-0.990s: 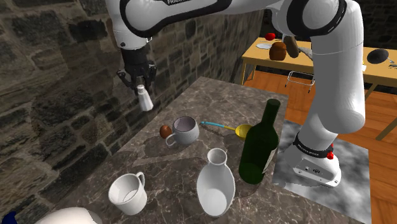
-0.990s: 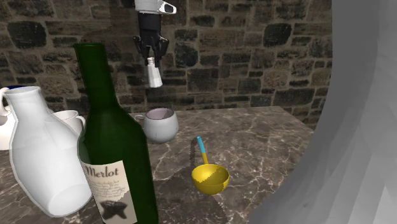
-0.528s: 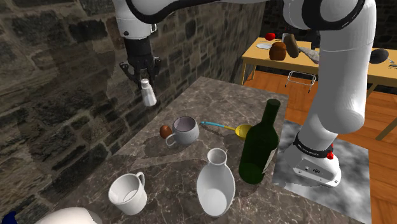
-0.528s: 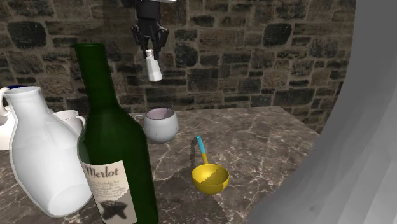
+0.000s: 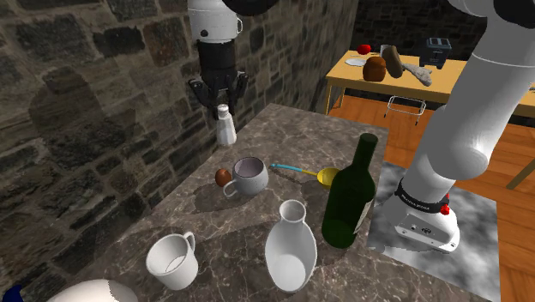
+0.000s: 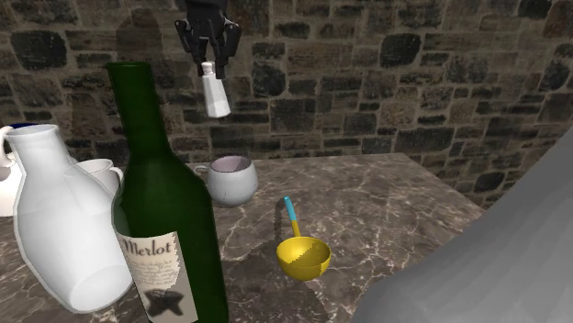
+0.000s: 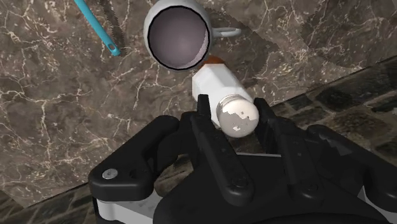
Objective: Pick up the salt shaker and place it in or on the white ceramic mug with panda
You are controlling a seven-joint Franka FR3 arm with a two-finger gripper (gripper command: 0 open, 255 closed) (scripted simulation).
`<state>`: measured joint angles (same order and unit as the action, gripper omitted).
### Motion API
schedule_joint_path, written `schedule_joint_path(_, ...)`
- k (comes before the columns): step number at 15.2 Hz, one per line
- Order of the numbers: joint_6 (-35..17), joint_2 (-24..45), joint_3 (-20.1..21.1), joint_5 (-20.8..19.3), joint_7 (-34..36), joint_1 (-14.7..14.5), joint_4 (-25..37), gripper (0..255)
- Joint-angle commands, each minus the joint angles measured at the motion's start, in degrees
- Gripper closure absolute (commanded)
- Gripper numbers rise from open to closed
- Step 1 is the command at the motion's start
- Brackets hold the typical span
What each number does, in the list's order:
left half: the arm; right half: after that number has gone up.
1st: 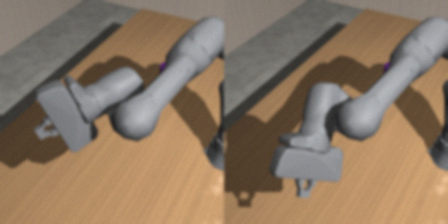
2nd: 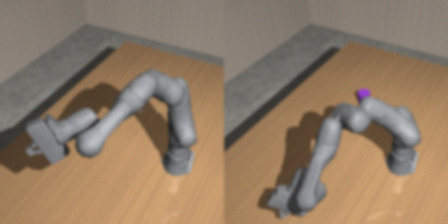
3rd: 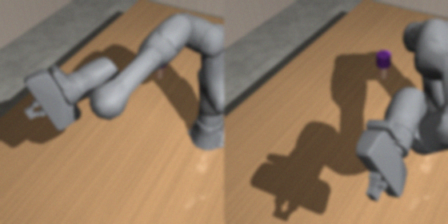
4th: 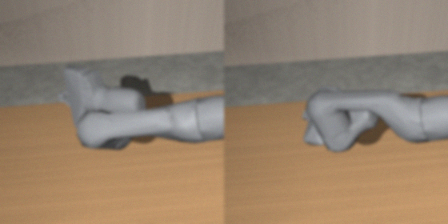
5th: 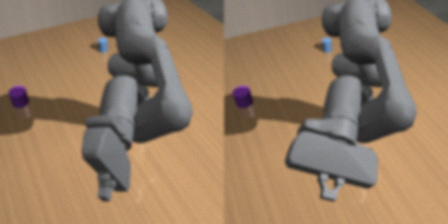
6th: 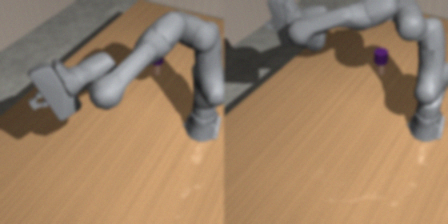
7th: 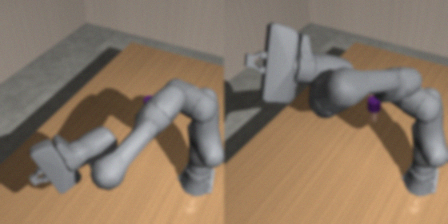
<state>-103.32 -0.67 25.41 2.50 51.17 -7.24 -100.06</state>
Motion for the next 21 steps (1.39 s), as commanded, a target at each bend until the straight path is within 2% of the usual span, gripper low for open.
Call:
schedule_joint_path(1,-0.06,-5.91,-0.31,2.62,-1.04,0.24,-5.45,255)
schedule_joint_path(21,-15.38,-4.06,0.23,2.26,-1.12,-0.23,-19.08,255)
